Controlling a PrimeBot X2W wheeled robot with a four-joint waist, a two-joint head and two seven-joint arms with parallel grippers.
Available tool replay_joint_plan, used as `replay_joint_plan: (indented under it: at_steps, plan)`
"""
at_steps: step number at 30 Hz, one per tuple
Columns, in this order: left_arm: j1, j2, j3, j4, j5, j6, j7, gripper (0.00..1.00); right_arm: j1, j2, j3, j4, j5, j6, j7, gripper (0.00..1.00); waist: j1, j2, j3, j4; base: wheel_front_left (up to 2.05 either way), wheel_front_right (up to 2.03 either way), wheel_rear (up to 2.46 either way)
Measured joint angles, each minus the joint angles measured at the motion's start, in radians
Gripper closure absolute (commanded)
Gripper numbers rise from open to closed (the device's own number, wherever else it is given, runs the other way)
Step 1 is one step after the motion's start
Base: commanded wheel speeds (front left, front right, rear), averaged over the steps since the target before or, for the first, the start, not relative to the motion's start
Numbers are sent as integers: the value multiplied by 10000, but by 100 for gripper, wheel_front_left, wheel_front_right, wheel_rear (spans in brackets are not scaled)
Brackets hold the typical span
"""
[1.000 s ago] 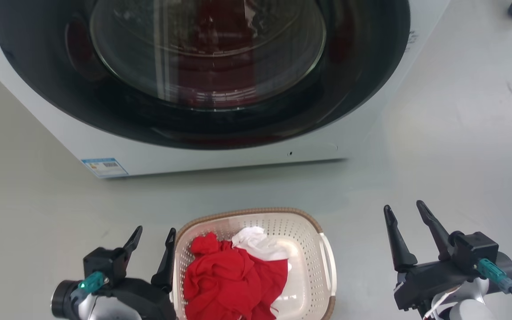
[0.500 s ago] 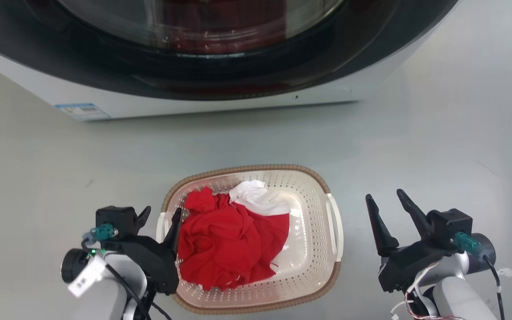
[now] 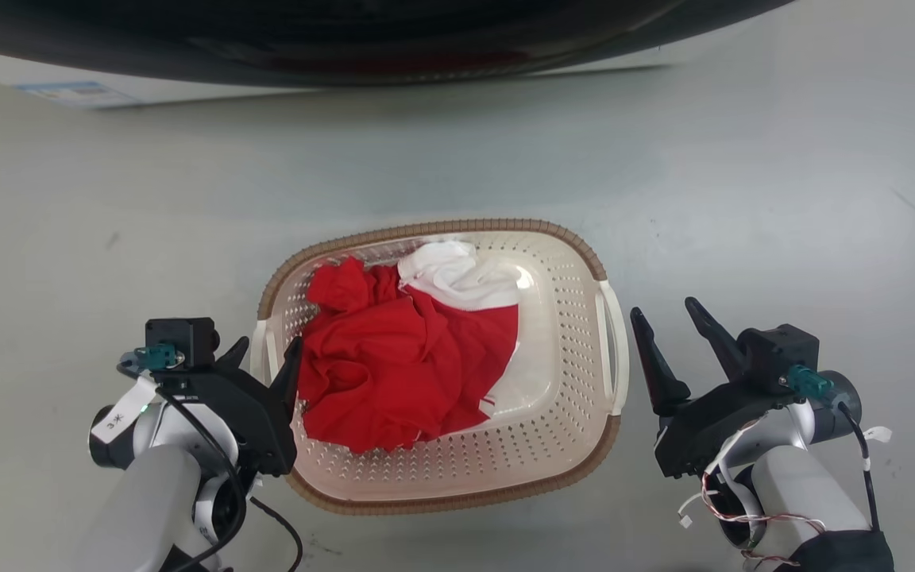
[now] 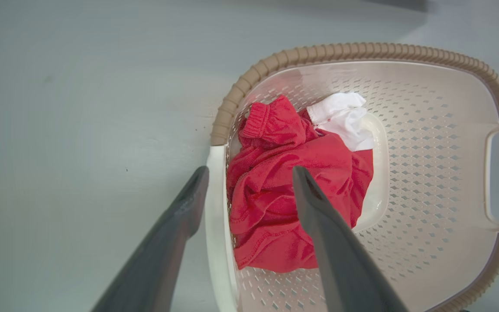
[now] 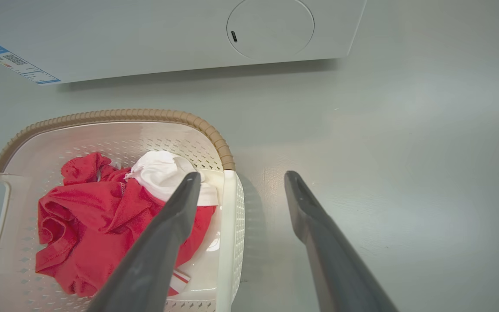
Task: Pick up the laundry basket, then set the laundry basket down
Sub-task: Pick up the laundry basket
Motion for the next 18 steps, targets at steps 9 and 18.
replay_joint_plan:
  at_steps: [9, 18]
  plan:
    - [-609, -82, 59, 1198, -159, -176, 92, 0, -454, 21, 418, 723, 192, 176, -92, 0, -1, 0, 936, -98, 0, 0, 0]
    - [-1248, -301, 44, 2084, -261, -431, 90, 66, -855, 38, 708, 1407, 341, 265, -102, 31, -1, -1, 1331, -83, 0, 0, 0]
